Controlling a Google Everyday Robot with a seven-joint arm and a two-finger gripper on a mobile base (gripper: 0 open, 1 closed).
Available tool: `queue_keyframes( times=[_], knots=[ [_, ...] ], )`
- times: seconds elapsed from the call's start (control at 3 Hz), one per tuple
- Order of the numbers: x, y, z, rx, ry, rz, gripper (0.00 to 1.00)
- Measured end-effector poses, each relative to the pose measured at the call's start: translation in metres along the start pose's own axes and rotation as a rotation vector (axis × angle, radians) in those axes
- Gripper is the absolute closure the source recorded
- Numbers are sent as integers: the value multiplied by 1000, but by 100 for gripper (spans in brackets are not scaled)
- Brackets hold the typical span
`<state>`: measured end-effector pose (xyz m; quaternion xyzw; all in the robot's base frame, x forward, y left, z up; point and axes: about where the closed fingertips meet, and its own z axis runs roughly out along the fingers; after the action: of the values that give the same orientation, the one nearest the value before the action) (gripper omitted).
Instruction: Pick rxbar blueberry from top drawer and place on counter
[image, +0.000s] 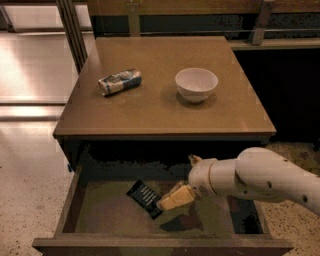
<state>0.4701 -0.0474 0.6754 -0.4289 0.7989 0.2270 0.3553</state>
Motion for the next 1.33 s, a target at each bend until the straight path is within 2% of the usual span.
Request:
queue_keyframes(
  times=[0.33,0.67,1.0,1.33],
  knots=[
    [17,22,29,-54,-30,61,0],
    [35,36,59,-63,-87,87,0],
    [41,42,89,-50,-125,57,0],
    [39,47,105,-14,-143,19,0]
  ],
)
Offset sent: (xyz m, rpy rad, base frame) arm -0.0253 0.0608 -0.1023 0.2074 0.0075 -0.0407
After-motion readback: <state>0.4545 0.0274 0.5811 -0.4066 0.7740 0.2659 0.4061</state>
